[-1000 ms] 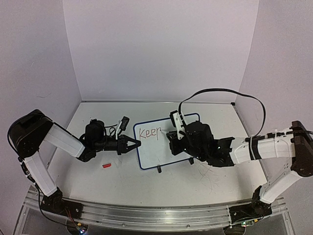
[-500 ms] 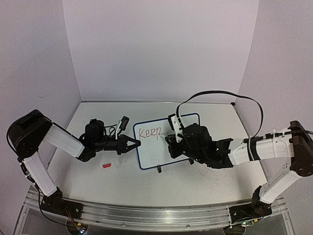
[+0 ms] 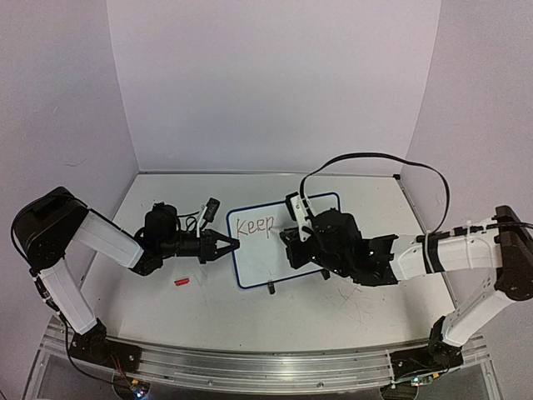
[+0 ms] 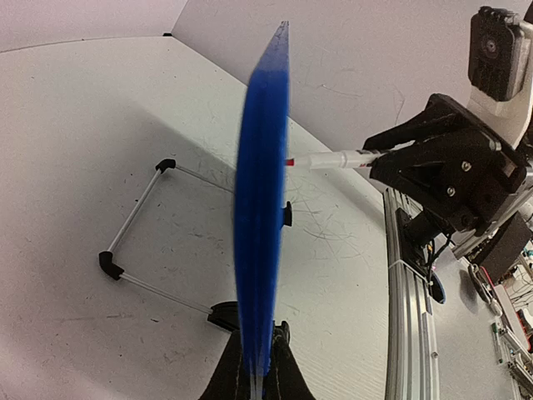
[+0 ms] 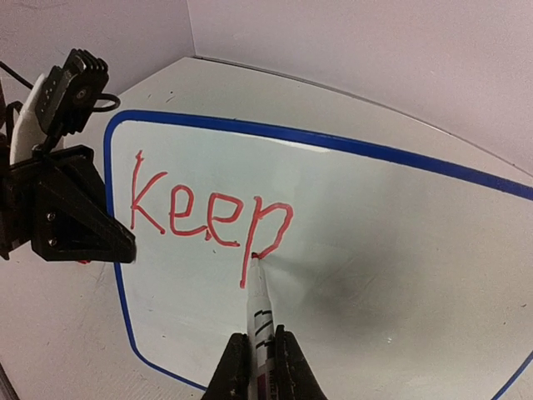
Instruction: Write a sentence on the whiteboard
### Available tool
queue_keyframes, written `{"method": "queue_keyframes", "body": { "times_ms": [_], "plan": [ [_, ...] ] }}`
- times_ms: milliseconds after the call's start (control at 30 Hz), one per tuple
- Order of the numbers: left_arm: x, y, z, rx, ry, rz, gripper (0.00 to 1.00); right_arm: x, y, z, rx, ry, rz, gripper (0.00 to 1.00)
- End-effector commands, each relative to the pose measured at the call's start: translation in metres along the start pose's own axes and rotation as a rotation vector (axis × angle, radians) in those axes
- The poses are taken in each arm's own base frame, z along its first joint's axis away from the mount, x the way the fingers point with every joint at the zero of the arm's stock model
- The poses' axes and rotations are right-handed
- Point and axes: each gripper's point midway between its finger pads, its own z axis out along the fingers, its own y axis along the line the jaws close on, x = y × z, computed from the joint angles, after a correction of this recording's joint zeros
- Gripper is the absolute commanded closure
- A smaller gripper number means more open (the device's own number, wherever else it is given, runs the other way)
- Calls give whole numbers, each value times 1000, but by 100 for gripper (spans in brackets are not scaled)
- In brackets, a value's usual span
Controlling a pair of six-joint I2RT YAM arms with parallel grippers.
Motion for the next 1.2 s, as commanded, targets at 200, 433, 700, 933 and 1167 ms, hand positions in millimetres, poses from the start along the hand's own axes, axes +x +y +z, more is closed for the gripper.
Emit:
{"method": "queue_keyframes", "body": {
  "times_ms": [200, 433, 700, 933, 1167],
  "plan": [
    [0, 10, -3, -63, -9, 20, 99, -63, -7, -42, -90, -146, -80, 100],
    [6, 16, -2, -78, 5, 0, 97, -76, -21, -49, -47, -185, -117, 100],
    [3, 15, 2, -63, 8, 1, 96, -76, -46, -48, -3, -215, -21, 100],
    [2, 15, -1, -76, 1, 3, 95, -75, -68, -55, -47, -226, 121, 100],
    [1, 17, -1, -89, -4, -3, 97, -72, -69, -56, -43, -211, 72, 100]
  ]
}}
